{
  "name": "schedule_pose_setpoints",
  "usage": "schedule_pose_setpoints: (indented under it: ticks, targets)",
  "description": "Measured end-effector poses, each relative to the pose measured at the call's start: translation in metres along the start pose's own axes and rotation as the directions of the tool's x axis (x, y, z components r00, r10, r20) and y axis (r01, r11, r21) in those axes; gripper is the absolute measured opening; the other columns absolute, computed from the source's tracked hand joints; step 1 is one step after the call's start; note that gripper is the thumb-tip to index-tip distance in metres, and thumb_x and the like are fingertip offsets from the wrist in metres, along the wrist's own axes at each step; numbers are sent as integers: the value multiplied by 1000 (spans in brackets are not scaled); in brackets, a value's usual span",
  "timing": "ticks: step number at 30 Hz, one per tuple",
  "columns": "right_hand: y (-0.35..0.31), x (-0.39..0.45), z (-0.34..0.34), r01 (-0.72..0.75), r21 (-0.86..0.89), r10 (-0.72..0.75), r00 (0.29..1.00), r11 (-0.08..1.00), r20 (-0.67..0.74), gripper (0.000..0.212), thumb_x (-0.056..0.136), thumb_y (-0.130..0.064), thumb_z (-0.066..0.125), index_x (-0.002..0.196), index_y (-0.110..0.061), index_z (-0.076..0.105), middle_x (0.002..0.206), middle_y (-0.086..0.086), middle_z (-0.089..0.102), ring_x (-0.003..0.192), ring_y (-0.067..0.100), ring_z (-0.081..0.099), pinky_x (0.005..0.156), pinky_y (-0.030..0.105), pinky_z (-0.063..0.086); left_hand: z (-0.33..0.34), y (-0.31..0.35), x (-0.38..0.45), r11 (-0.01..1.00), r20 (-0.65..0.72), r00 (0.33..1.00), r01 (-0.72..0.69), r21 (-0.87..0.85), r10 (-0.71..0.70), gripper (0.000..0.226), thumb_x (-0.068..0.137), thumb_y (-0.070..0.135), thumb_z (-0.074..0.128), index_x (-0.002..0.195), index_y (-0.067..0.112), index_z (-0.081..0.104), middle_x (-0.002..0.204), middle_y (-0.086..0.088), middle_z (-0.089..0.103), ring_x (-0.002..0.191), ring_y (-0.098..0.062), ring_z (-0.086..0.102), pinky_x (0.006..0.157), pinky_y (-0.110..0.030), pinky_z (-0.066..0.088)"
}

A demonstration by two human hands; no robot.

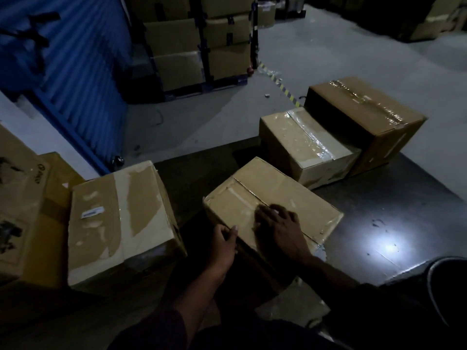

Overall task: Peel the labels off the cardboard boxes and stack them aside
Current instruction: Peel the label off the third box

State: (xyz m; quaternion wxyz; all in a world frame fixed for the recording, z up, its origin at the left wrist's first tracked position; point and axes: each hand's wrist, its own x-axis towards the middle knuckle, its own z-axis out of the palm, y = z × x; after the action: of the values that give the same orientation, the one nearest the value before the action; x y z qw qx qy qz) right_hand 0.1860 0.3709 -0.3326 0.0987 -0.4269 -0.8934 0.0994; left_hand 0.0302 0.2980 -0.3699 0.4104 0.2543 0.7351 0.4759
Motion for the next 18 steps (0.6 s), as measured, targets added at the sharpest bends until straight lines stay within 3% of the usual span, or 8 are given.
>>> schedule_pose_setpoints:
  ticks: [4, 8, 12, 16, 18]
  targets:
    - [-9, -7, 1, 219, -46, -214, 973, 975, 81, 53, 95, -53, 34, 141, -30, 45, 146, -3, 47, 129, 23, 44, 98, 45, 38, -4, -2, 0, 1000, 33, 999, 3, 24, -4, 22, 97, 39, 56, 95, 18, 51, 93, -5, 62, 83, -21, 62, 70, -37, 55]
    - [-9, 2, -6, 3, -45, -2, 1000, 999, 27, 55, 94, -53, 29, 142, -30, 41, 139, 1, 48, 125, 24, 42, 97, 42, 35, -4, -1, 2, 1000, 41, 999, -6, -7, 6, 19, 97, 35, 58, 90, 20, 49, 89, -4, 60, 75, -15, 58, 62, -28, 49]
    - [-14, -3, 3, 170, -24, -168, 982, 985, 82, 55, 95, -56, 31, 142, -31, 43, 144, -2, 47, 130, 24, 41, 100, 46, 35, -5, -4, 4, 999, 50, 999, -10, 43, 7, 19, 97, 38, 58, 89, 22, 50, 90, -4, 61, 77, -15, 58, 65, -30, 45]
    - [-6, 2, -4, 19, -8, -19, 1000, 1000, 14, 48, 95, -50, 43, 138, -30, 49, 138, -1, 51, 125, 24, 44, 97, 44, 37, -6, -3, 4, 1000, 63, 998, 1, -13, 0, 19, 97, 37, 59, 86, 24, 49, 88, -3, 60, 74, -14, 59, 61, -27, 47]
    - [-8, -2, -2, 113, 12, -114, 992, 993, 46, 51, 94, -53, 35, 138, -30, 49, 138, -1, 51, 126, 24, 44, 98, 45, 36, -6, -4, 4, 1000, 63, 998, -7, -12, 8, 19, 97, 35, 59, 87, 23, 49, 86, -2, 60, 75, -14, 59, 61, -26, 47]
